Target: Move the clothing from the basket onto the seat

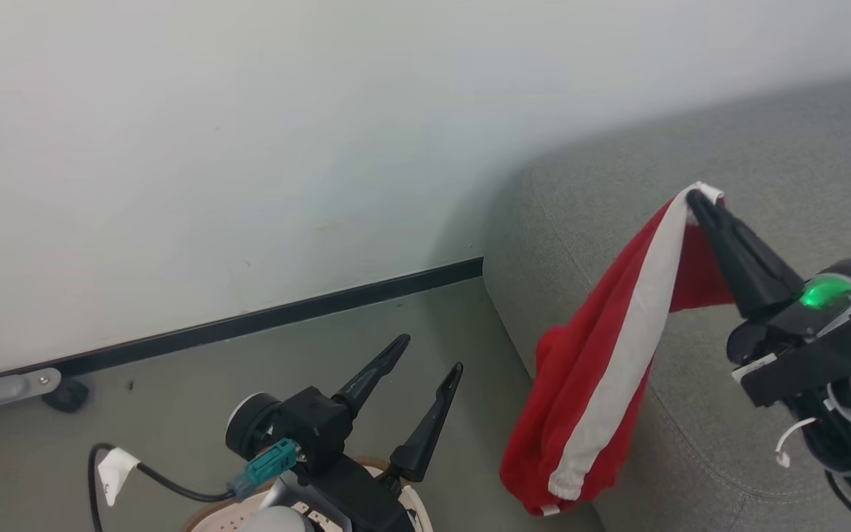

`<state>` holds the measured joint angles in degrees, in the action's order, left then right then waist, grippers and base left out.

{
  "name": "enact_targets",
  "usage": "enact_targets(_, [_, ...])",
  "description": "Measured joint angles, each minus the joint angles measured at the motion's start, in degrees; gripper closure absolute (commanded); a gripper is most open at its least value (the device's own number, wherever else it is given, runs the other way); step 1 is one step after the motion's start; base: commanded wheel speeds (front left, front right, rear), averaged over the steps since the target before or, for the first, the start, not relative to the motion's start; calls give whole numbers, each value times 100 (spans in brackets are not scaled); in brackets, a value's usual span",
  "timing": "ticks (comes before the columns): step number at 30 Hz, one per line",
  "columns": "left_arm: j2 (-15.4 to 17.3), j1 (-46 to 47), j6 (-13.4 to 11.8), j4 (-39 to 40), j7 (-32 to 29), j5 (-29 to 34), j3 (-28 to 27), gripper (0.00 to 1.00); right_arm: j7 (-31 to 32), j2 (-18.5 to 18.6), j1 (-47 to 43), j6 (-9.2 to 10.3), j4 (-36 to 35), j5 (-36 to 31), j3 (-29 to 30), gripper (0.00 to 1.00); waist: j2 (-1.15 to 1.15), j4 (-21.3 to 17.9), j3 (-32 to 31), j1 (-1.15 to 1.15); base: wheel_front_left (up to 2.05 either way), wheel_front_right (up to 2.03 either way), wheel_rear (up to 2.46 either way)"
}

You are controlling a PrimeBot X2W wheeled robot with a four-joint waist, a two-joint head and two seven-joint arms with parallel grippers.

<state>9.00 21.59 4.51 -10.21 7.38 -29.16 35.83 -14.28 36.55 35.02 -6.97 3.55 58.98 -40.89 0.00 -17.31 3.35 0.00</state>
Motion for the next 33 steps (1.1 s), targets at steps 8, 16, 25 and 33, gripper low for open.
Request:
enact_targets(8, [25, 3, -8, 3, -73, 0, -19, 0, -1, 446, 393, -2, -407, -18, 823, 100, 0, -46, 132, 0, 0, 0, 0])
enact_targets(16, [81, 17, -47, 209, -134, 7, -14, 0, -43, 937, 844, -9, -191, -23, 1378, 100, 0, -40, 338, 0, 0, 0, 0])
enact_targets(25, [313, 52, -47, 563, -334, 65, -13, 0, -43, 1280, 1271, -9, 389, -114, 2033, 100, 0, -21, 733, 0, 0, 0, 0])
enact_targets(33, [463, 210, -47, 887, -555, 141, -13, 0, -43, 1345, 1398, -9, 1072, -14, 2651, 100, 0, 19, 1210, 1, 0, 0, 0])
